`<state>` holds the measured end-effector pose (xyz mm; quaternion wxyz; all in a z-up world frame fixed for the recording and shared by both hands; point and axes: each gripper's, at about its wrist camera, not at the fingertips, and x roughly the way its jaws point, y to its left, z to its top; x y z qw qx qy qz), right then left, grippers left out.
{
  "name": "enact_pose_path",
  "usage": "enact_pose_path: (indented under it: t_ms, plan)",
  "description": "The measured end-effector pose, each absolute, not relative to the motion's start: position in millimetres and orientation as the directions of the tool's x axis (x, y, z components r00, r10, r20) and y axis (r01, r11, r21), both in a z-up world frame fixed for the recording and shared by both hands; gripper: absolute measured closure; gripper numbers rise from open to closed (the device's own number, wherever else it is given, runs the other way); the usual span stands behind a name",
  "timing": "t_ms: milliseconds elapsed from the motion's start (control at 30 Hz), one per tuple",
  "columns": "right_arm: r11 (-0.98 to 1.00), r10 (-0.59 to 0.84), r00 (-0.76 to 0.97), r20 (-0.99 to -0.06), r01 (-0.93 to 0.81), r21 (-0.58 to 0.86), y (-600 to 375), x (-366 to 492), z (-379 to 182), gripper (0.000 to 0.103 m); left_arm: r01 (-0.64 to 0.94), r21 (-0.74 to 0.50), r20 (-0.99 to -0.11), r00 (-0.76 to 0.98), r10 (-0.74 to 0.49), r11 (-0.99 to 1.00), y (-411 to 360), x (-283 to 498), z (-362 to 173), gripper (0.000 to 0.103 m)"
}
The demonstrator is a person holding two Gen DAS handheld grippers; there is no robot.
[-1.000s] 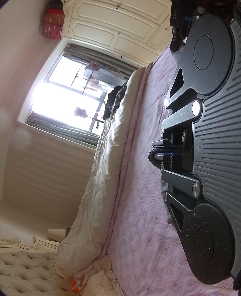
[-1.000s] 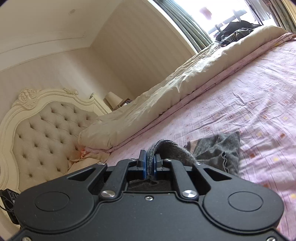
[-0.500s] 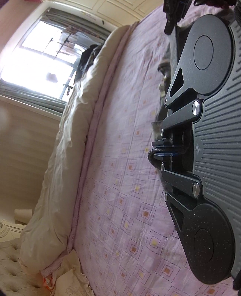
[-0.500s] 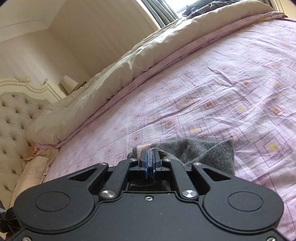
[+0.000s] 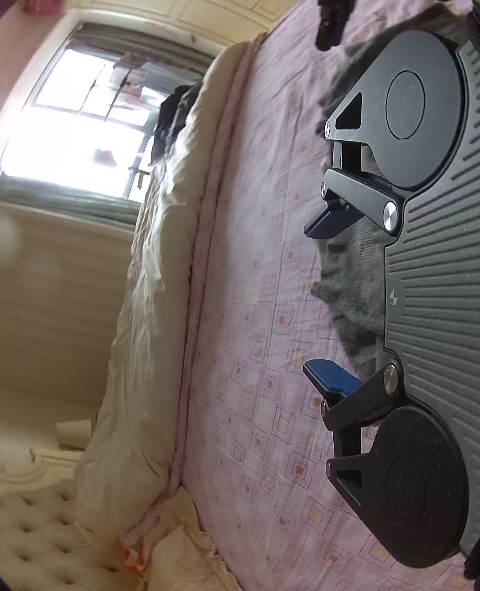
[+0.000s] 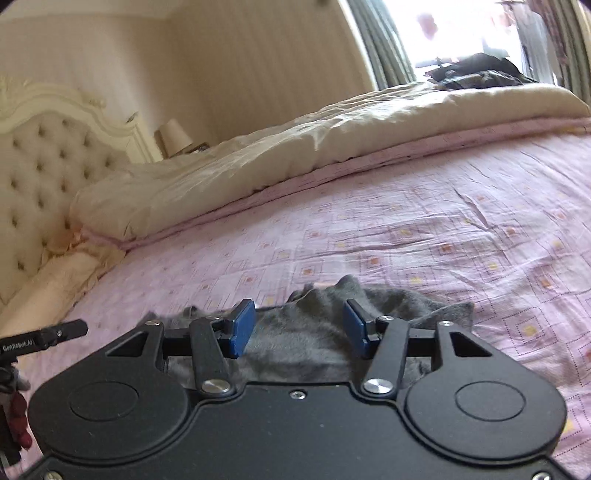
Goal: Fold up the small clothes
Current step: 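Lift the hem with both grippers and fold it toward the collar, then lay the folded hem on the collar and open both grippers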
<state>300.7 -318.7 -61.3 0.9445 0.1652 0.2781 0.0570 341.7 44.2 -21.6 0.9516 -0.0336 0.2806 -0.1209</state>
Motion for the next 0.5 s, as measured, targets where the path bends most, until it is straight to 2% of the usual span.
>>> enact_pose_path:
  t_ms: [100, 233, 400, 500]
  plan:
    - [0.966, 0.218, 0.807, -0.548, -0.101, 0.236, -286.9, 297.6, -67.6, 0.043, 0.282, -0.072, -0.554, 0.786, -0.274, 0.957, 25.1, 320.8, -33.8, 0.032]
    - [0.976, 0.213, 0.774, -0.596, -0.135, 0.173, -268.4, 303.7, -80.8, 0.043, 0.328, -0.036, -0.6, 0.749, -0.282, 0.944, 6.9, 314.2, -57.9, 0.032]
    - [0.993, 0.11, 0.748, -0.655, -0.054, 0.105, -277.1, 326.0, -98.9, 0.043, 0.281, -0.006, -0.657, 0.723, -0.215, 0.96, 6.7, 334.8, -87.7, 0.031]
    - [0.987, 0.099, 0.751, -0.653, 0.009, 0.16, -298.7, 331.2, -107.2, 0.042, 0.266, -0.012, -0.643, 0.736, -0.211, 0.964, 15.0, 341.9, -93.8, 0.029]
